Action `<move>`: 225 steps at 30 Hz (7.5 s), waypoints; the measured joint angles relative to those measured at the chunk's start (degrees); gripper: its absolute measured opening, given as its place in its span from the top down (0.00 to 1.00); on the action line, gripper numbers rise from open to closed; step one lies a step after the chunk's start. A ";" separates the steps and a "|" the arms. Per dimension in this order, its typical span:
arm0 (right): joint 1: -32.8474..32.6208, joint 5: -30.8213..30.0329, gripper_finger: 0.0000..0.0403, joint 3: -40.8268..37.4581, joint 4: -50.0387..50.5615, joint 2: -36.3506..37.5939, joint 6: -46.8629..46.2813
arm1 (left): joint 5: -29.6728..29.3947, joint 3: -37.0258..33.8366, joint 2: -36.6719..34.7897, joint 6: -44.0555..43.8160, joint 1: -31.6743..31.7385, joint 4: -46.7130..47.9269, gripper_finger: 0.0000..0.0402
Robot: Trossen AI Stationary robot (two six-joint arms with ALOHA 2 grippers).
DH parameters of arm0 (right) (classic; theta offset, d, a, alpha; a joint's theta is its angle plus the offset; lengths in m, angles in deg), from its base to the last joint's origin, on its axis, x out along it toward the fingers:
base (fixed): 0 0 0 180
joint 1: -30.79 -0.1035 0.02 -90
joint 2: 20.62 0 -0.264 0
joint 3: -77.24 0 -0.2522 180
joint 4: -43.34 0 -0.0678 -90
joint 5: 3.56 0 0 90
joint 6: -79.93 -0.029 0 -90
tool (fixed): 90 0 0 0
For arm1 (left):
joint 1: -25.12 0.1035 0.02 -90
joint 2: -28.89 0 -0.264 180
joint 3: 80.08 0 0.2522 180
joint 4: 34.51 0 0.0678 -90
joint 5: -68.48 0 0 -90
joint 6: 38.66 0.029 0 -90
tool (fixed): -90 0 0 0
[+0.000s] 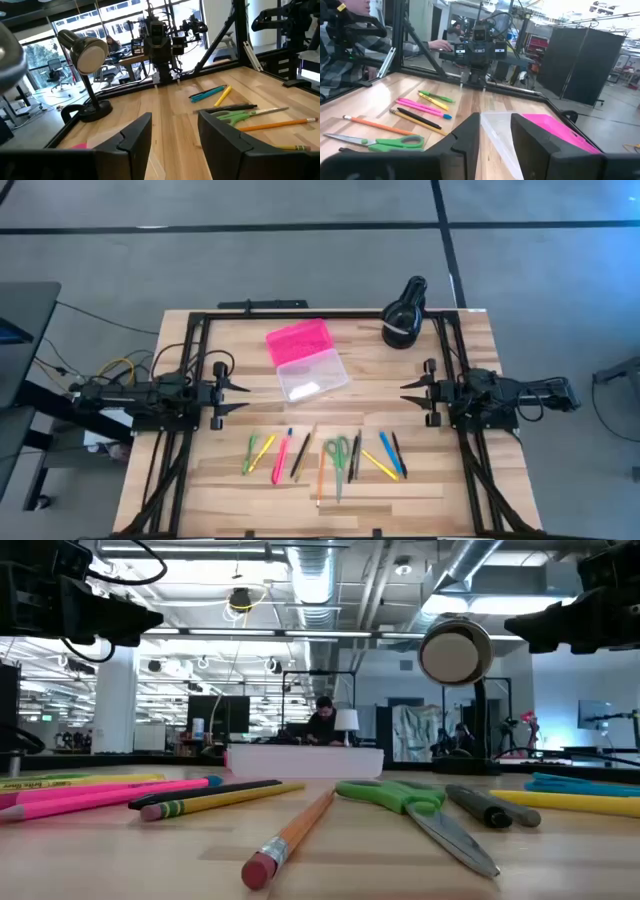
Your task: Pick & place school supplies into a supply box
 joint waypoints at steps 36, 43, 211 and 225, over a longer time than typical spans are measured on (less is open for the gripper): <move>0.00 0.00 0.73 0.00 0.00 0.00 0.01 | -0.01 0.01 -0.01 0.00 -0.01 0.01 0.61; 0.01 -0.01 0.73 0.01 0.00 0.00 0.00 | -0.01 0.01 0.00 0.00 0.00 0.00 0.61; -0.37 -7.62 0.73 33.41 -13.11 -66.75 -1.46 | -6.10 48.14 93.45 -93.58 -28.86 43.55 0.61; -0.38 -7.55 0.73 33.41 -13.12 -66.75 -1.46 | -3.02 46.85 93.27 -90.15 -28.43 43.78 0.64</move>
